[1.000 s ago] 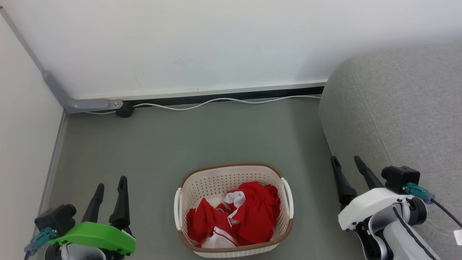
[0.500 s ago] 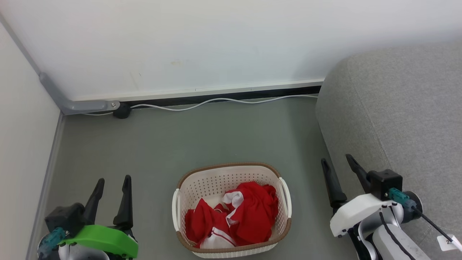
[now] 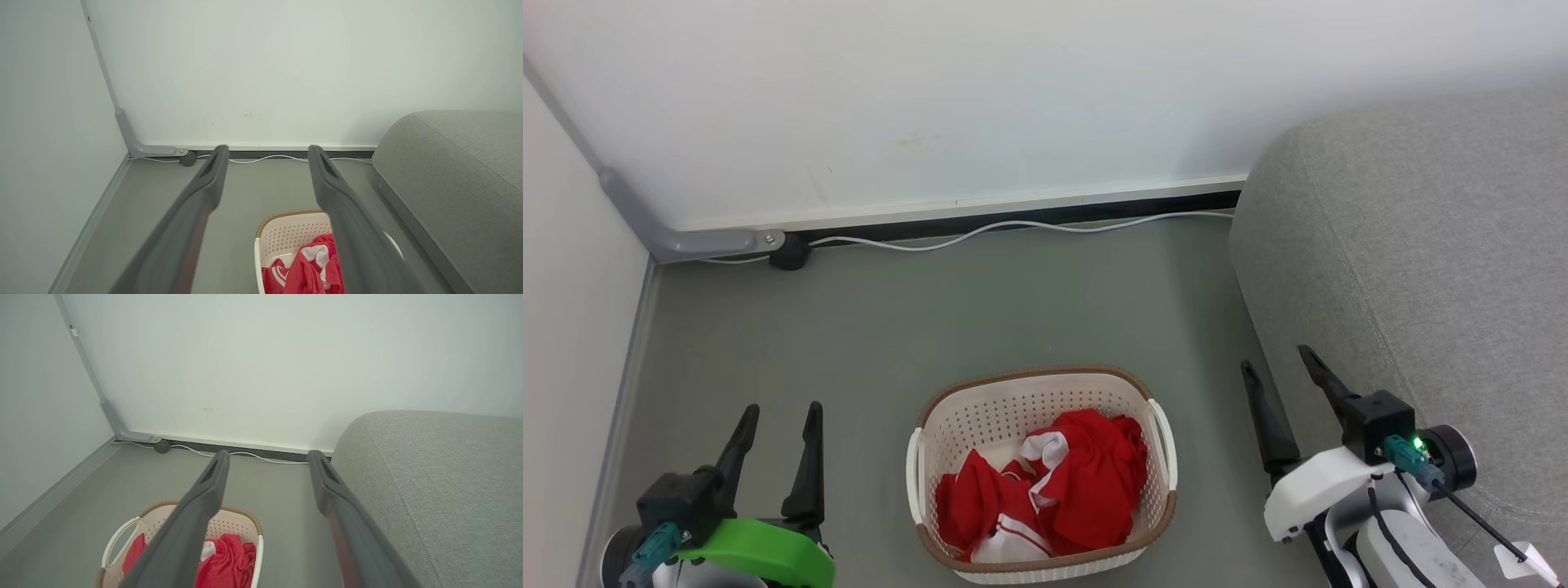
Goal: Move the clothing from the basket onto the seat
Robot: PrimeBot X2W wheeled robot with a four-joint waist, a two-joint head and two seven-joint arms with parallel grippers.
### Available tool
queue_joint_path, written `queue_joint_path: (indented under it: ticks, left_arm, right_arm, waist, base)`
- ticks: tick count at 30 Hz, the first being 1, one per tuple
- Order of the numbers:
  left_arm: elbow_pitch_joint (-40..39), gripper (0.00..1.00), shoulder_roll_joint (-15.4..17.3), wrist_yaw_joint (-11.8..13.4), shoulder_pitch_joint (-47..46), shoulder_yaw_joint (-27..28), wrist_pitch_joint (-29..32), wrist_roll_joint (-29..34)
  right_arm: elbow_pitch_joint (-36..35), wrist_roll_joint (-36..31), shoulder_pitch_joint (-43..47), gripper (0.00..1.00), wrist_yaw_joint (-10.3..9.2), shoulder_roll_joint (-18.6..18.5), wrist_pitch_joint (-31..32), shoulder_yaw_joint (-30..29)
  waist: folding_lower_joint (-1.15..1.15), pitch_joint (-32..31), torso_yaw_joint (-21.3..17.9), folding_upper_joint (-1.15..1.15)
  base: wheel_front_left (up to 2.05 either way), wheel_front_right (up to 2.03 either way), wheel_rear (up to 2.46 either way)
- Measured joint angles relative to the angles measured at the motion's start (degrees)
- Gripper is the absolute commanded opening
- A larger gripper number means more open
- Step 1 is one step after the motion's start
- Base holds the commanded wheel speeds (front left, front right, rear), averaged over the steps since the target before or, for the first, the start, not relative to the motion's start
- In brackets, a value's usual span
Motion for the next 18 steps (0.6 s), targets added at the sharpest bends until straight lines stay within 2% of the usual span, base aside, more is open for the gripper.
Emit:
queue_joint_path:
  ticks: [10,18]
  left_arm:
    - [-0.1,1.0,0.0,-0.1,0.3,0.8,0.0,1.2]
    - [-1.6,1.0,0.0,-0.6,0.3,0.7,0.0,1.5]
  right_arm:
    - [-0.1,0.0,0.0,1.0,0.0,0.1,0.0,-0.6]
    - [-1.3,-0.4,-0.5,1.0,-0.09,0.1,-0.2,-1.6]
  waist:
    - [0.0,0.6,-0.2,0.0]
    - [0.0,4.1,-0.3,0.0]
  base:
    - [0.0,0.0,0.0]
    - [0.0,0.0,0.0]
